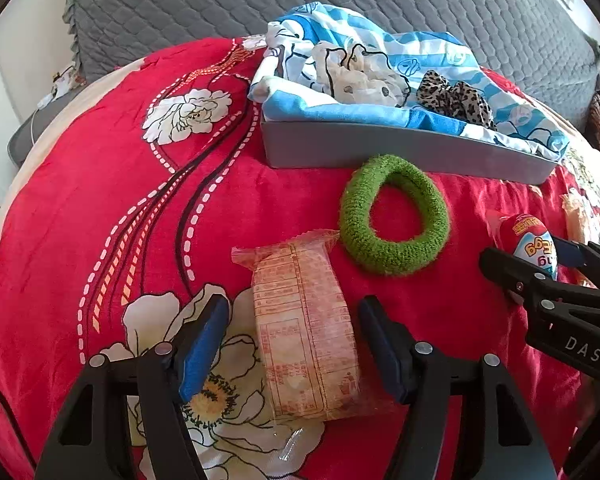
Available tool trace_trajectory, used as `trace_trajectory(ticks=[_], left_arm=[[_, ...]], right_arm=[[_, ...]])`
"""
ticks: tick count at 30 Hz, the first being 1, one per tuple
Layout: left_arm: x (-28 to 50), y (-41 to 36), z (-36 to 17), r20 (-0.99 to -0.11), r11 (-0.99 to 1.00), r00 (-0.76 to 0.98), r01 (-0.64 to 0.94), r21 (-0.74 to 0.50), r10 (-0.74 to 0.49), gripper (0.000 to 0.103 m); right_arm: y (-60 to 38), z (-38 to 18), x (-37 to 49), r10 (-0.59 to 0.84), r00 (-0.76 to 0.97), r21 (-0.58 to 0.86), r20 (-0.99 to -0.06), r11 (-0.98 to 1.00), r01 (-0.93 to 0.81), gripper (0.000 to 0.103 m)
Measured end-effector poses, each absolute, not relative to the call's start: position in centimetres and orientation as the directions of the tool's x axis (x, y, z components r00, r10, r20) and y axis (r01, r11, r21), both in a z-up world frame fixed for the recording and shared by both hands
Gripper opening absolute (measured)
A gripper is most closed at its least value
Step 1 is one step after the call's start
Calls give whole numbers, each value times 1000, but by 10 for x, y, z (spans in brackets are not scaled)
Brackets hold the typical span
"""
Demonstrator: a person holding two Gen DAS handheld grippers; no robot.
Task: Organize objects
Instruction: 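Grasp the wrapped bread snack with the left tool while the right tool grasps the King egg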
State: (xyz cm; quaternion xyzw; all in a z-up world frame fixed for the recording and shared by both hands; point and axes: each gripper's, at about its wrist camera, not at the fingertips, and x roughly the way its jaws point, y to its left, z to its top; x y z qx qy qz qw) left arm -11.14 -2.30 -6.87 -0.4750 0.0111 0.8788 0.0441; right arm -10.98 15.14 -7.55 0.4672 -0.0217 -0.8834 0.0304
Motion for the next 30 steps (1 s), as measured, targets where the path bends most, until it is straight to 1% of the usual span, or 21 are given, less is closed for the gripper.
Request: trace_trajectory(ticks=[1, 2, 5, 9, 17, 30], left_arm=[[-112, -23, -69, -836, -996, -544, -88, -25, 69, 64], [-111, -23, -69, -837, -996, -543, -89, -25, 69, 59], [-111, -23, -69, -837, -995, -543, -91, -26, 72, 57], [-110, -23, -69, -839, -995, -538, -95, -35, 81, 48], [-110, -22, -69, -842, -994, -531, -92, -53, 94, 46], [-107, -22, -64, -838, -994, -537, -101, -47, 94, 44]], right_arm=[[151, -75, -110, -75, -561, 68, -824, -997, 34, 71], [151, -75, -109, -78, -560, 71, -824, -997, 35, 69], [149, -73, -109, -88, -557, 75, -826, -996, 46, 62], [146, -73, -108, -93, -552, 76, -829, -996, 54, 57], [147, -73, -107, -97, -546, 81, -832, -995, 53, 57], [146, -72, -106, -111, -540, 94, -834, -994, 60, 57]])
